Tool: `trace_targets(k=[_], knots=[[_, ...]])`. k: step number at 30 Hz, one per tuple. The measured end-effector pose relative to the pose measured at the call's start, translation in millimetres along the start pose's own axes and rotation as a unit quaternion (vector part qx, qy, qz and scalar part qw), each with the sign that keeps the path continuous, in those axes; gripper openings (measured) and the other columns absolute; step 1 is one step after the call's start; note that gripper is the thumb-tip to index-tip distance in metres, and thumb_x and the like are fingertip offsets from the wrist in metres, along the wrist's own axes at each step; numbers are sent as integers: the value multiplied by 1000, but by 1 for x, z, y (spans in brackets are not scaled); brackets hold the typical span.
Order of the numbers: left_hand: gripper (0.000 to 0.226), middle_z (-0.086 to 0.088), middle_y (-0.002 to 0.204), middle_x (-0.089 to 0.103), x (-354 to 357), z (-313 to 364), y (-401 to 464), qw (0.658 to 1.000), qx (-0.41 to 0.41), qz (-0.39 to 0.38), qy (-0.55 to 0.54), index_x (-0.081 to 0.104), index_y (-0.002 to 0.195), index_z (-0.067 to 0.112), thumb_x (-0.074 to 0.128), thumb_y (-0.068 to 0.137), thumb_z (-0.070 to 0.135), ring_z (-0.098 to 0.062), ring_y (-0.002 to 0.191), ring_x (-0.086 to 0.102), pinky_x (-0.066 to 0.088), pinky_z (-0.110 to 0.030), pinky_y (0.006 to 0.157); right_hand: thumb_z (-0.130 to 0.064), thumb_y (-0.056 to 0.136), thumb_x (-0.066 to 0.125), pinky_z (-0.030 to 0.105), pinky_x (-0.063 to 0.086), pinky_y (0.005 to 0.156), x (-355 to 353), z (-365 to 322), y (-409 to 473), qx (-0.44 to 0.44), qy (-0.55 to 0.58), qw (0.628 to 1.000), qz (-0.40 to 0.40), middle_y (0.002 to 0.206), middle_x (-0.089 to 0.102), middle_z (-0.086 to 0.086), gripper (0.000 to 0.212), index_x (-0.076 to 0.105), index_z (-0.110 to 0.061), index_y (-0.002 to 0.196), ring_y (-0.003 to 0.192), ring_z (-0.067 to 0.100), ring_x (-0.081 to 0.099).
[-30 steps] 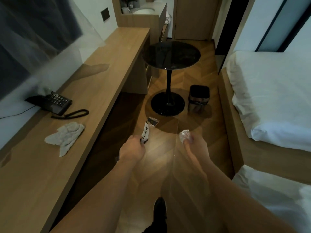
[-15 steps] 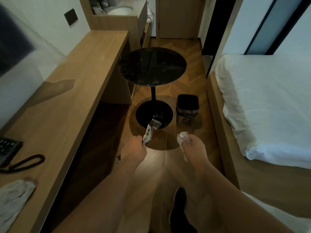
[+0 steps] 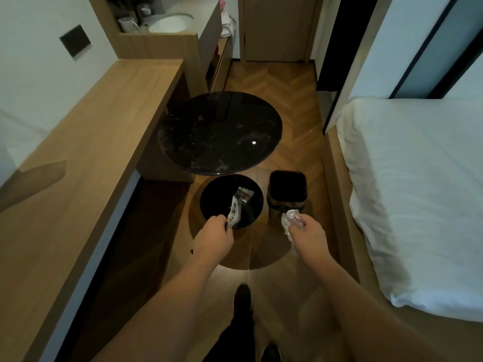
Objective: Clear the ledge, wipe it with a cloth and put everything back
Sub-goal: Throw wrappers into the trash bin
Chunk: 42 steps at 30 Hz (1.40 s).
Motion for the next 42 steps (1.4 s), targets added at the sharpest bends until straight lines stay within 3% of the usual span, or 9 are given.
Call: trace_targets(k=[5, 10, 15, 21, 24, 30, 34, 37, 42], knots=[[6, 6, 99, 55, 1, 53, 99, 997, 51, -47, -47, 59, 104, 24, 56, 101, 29, -10, 84, 59, 57, -35, 77, -16, 99, 53, 28, 45, 64, -11, -27, 87, 7, -16, 999, 39, 83, 61, 1, 18, 58, -28, 87, 74, 17, 58], [9, 2, 103, 56, 10, 109, 189, 988, 73, -105, -89, 57, 108, 21, 55, 102, 29, -10, 83, 55, 43, -28, 69, -26, 99, 58, 35, 52, 68, -35, -58, 167, 39, -11, 997, 72, 84, 64, 4, 8, 60, -26, 91, 76, 21, 61], [24, 4, 104, 59, 19, 165, 251, 978, 61, -152, -130, 58, 124, 18, 58, 102, 26, -8, 85, 55, 43, -26, 71, -28, 100, 57, 25, 49, 61, -65, -63, 229, 90, 29, 991, 94, 88, 63, 2, 9, 61, -21, 104, 77, 16, 60], [11, -5, 91, 64, 29, 217, 312, 966, 15, -175, -188, 60, 106, 13, 61, 99, 22, -23, 83, 64, 53, -38, 72, -26, 102, 52, 20, 43, 65, -100, -59, 299, 109, 46, 991, 68, 86, 57, -7, 3, 55, -25, 101, 77, 8, 54], [12, 0, 84, 60, 28, 245, 337, 953, -24, -162, -256, 62, 106, 11, 64, 97, 18, -17, 78, 58, 49, -35, 73, -25, 101, 52, 26, 49, 69, -124, -62, 338, 113, 48, 991, 44, 92, 64, 1, 14, 61, -20, 109, 83, 15, 61], [11, -10, 84, 59, 46, 301, 379, 936, -75, -140, -313, 60, 93, 6, 65, 95, 15, -23, 79, 58, 51, -40, 76, -21, 100, 52, 36, 52, 80, -151, -59, 419, 150, 80, 985, 20, 95, 62, 4, 8, 58, -25, 104, 87, 21, 60], [14, 2, 93, 68, 91, 310, 413, 922, -89, -139, -350, 64, 99, 24, 64, 96, 10, -19, 93, 64, 53, -36, 86, -23, 98, 55, 42, 53, 89, -138, -30, 471, 206, 121, 971, -3, 100, 65, 6, 15, 62, -22, 112, 95, 26, 64], [16, 3, 100, 69, 157, 294, 452, 921, -107, -141, -346, 67, 112, 17, 65, 97, 12, -14, 97, 65, 50, -26, 79, -20, 99, 54, 43, 52, 93, -109, 25, 519, 232, 137, 963, -10, 104, 66, 11, 17, 63, -20, 113, 98, 29, 64], [17, 5, 94, 67, 282, 239, 511, 922, -147, -112, -340, 66, 115, 14, 64, 98, 14, -4, 82, 62, 48, -14, 64, -17, 102, 49, 40, 53, 87, -39, 142, 590, 270, 165, 948, -32, 103, 66, 12, 15, 62, -17, 109, 95, 28, 65]])
Point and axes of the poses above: each hand's wrist, its own y-axis towards the middle knuckle, its own x-axis out of the palm, z = x × y, the point moved 2 cm from there along y, towards the middle knuckle
